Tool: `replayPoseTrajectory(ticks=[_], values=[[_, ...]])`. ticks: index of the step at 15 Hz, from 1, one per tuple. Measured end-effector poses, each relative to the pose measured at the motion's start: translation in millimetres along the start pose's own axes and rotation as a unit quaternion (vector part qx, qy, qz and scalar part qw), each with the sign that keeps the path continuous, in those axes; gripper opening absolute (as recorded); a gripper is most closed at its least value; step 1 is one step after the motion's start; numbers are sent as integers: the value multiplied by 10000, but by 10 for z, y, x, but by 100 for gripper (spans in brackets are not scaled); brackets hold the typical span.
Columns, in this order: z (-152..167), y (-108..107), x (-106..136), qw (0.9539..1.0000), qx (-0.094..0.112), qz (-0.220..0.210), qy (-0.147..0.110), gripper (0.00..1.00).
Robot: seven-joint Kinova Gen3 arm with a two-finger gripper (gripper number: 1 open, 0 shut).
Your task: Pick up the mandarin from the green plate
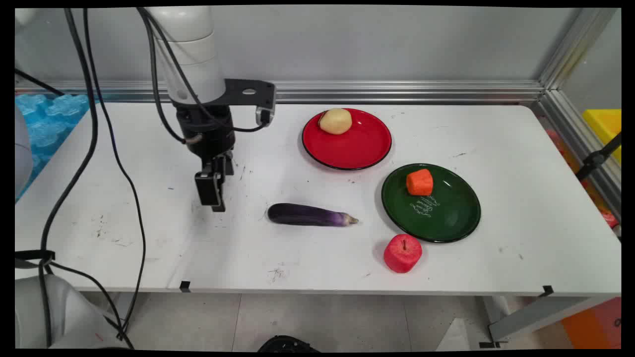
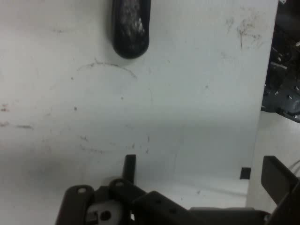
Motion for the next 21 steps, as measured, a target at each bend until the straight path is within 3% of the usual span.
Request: replayPoseTrajectory(ticks=[5,10,16,21], values=[[40,-123,357,9993,185,138,302,100],[162,-341,1023,9945,506,200,895,100],[368,-589,1818,9822,768,253,1693,100],[560,-709,2303,9719,894,297,2157,100]])
